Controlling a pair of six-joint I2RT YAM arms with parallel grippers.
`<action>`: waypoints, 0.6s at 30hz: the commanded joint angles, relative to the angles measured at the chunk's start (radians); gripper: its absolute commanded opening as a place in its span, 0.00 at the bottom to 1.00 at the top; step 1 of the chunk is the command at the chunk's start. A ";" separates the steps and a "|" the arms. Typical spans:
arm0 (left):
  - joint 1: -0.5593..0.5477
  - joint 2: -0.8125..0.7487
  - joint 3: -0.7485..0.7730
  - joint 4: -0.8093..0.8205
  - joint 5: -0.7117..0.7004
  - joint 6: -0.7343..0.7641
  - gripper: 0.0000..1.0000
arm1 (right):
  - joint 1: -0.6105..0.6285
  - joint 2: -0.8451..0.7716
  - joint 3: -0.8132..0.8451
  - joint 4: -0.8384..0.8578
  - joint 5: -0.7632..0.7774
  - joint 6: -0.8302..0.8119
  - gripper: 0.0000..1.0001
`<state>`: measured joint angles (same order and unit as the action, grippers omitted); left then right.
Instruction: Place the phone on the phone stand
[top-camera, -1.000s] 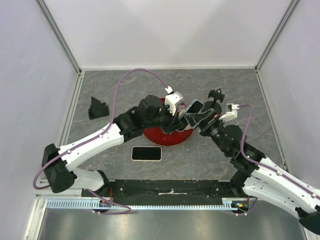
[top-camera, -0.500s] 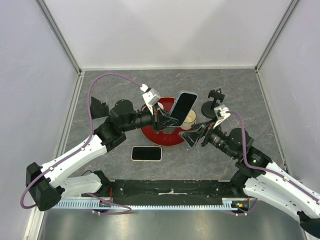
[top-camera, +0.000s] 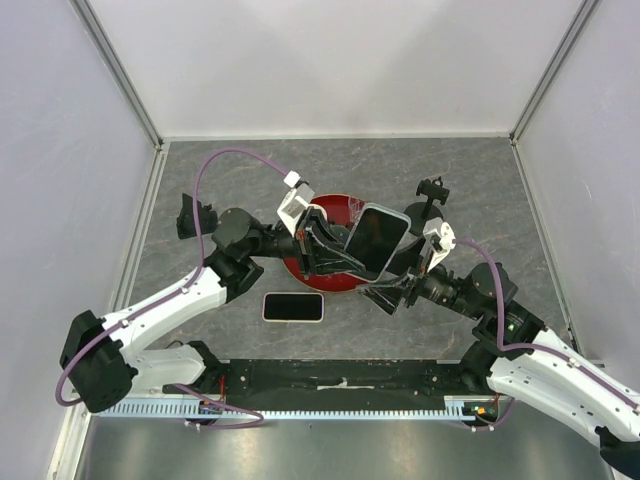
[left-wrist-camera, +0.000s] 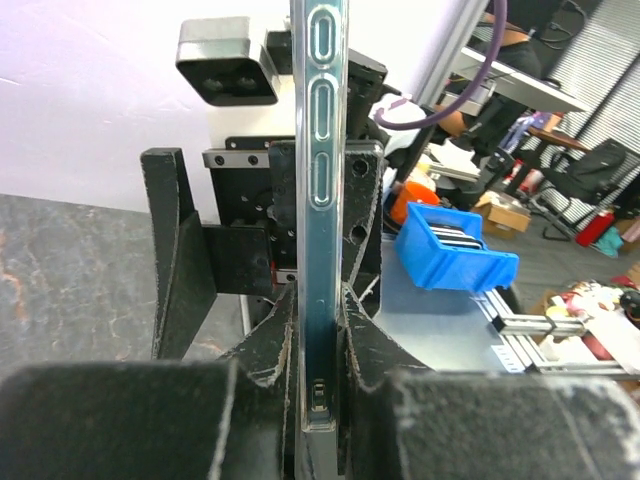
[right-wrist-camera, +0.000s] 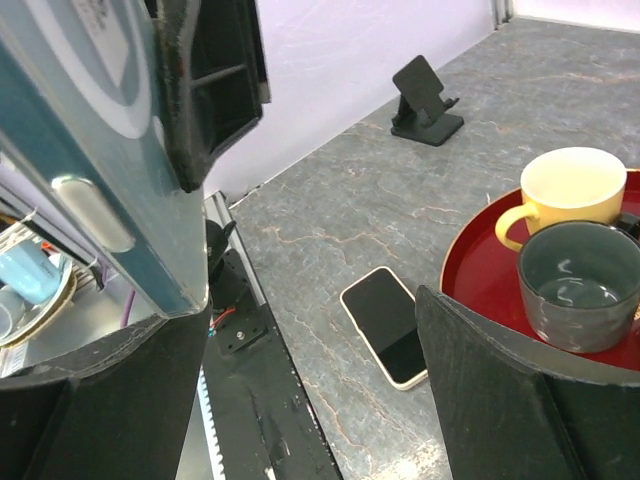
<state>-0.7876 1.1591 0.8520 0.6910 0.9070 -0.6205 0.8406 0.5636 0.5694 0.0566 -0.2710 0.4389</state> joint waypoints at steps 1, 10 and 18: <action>0.001 0.007 0.010 0.189 0.070 -0.097 0.02 | 0.000 -0.007 0.061 0.094 -0.069 -0.009 0.89; -0.001 0.005 0.013 0.171 0.059 -0.090 0.02 | 0.002 0.009 0.123 0.095 -0.005 0.006 0.84; -0.001 0.008 0.013 0.171 0.050 -0.104 0.02 | 0.002 0.005 0.106 0.107 0.010 0.021 0.66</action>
<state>-0.7876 1.1740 0.8478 0.7738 0.9531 -0.6876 0.8406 0.5694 0.6559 0.1139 -0.2787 0.4492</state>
